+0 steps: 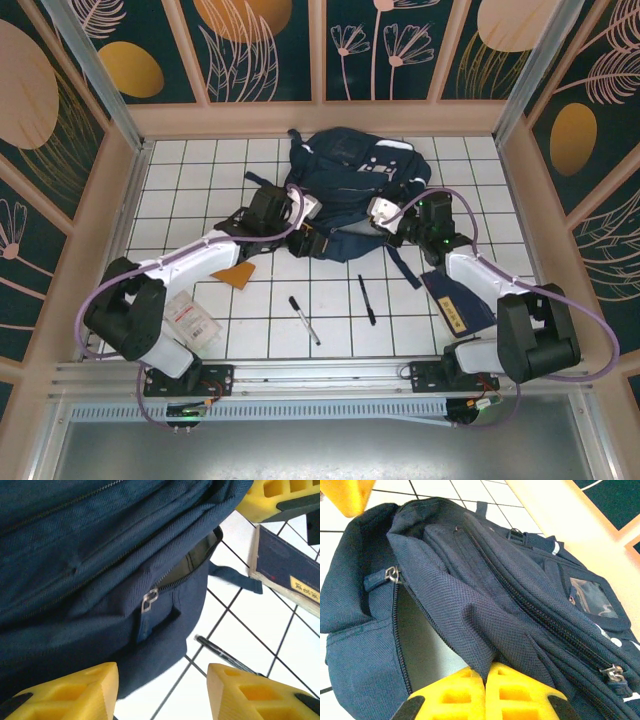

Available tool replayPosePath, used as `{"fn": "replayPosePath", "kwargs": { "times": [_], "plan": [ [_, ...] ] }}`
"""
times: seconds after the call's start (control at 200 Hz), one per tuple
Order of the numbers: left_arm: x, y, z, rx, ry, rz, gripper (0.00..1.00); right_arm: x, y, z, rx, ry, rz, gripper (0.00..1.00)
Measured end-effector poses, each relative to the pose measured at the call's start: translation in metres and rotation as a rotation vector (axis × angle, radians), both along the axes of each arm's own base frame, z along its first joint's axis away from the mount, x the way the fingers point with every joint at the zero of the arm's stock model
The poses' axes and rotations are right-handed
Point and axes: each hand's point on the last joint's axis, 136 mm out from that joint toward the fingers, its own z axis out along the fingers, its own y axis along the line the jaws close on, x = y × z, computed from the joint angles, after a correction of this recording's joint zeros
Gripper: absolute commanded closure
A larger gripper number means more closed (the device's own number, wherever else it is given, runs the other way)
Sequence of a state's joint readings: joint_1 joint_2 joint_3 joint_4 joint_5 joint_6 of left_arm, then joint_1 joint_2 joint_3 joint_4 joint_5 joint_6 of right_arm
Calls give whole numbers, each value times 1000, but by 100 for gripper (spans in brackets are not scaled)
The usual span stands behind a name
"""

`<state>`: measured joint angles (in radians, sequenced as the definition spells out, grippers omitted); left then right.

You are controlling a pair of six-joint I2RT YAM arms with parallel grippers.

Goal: Pack the student bag

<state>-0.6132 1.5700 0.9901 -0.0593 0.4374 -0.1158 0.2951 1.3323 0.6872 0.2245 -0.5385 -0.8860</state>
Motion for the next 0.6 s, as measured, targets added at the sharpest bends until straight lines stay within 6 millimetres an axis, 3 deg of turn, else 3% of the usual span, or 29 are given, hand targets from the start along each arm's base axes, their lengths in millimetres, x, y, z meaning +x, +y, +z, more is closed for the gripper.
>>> {"fn": "replayPosePath", "kwargs": {
  "times": [0.13,0.245,0.34,0.48,0.601],
  "plan": [
    [20,-9,-11,33,-34,-5,55,-1,3,3,32,15,7,100],
    [26,-15,-23,48,-33,-34,56,-3,4,4,51,34,8,100],
    [24,-17,-29,49,-30,-59,56,-3,5,5,60,41,10,100],
    [16,-26,-21,-5,-30,-123,56,-2,7,12,77,39,13,100],
    [9,-30,-19,-37,-13,-171,68,-1,9,16,85,34,21,100]
  ]
}}
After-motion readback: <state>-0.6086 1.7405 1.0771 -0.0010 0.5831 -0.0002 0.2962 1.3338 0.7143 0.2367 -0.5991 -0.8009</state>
